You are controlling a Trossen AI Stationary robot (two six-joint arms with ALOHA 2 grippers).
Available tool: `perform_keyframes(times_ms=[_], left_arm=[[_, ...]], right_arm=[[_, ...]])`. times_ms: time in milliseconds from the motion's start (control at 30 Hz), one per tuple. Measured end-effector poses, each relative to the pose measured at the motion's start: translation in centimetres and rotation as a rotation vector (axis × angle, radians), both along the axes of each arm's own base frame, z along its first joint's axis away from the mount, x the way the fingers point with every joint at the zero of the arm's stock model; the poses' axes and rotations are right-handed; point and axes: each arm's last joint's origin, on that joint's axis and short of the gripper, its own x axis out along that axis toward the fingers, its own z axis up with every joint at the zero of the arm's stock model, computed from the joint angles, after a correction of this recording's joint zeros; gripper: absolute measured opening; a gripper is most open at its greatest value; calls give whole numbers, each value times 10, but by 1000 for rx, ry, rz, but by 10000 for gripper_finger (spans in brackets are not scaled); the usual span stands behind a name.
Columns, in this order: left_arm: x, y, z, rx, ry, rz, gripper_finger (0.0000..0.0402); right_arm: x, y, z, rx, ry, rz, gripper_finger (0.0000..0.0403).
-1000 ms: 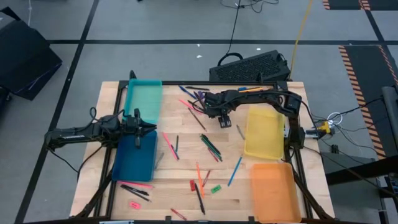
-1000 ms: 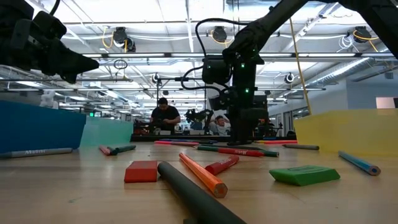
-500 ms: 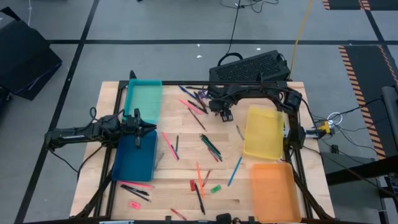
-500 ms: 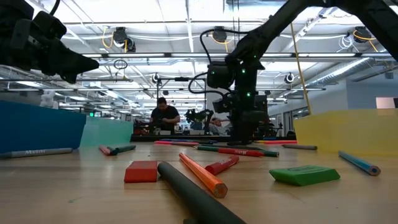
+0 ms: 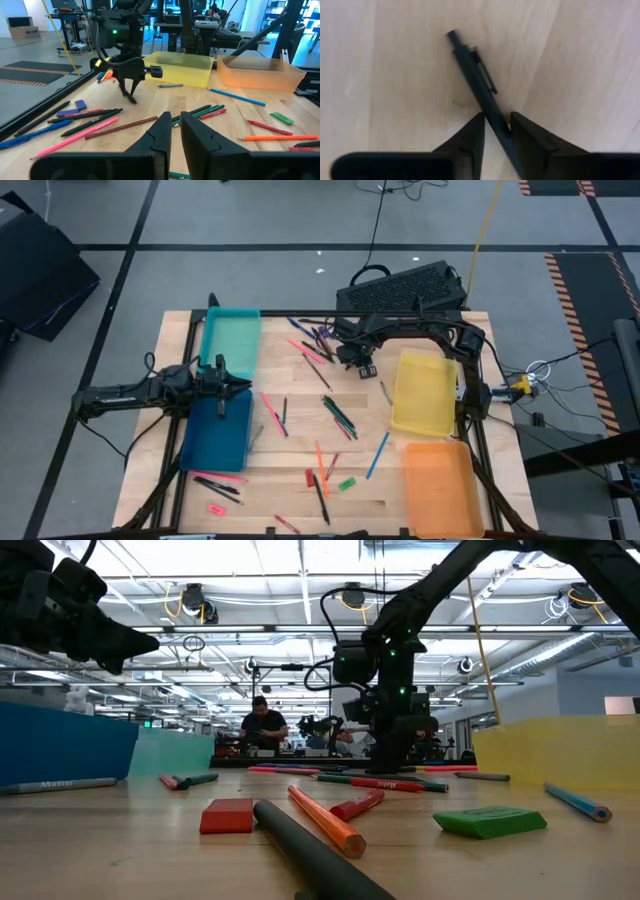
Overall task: Sort crayons/erasers/pens/pencils in bins
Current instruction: Put the black pen into the yellow bin
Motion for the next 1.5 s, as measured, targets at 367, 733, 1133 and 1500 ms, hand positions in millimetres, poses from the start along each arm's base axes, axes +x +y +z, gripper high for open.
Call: perform_keyframes(times_ms=[367,733,1133,1500], left_arm=[[0,0,0,0,0,1,44],[0,0,0,0,0,0,44],[0,0,0,0,0,0,44],[0,0,0,0,0,0,44]], right_arm=[[9,28,-1,3,24,-81,46],[12,31,-1,24,-14,-170,58],[13,33,-1,3,-17,-201,28],[11,73,56,-15,-150,-195,31]])
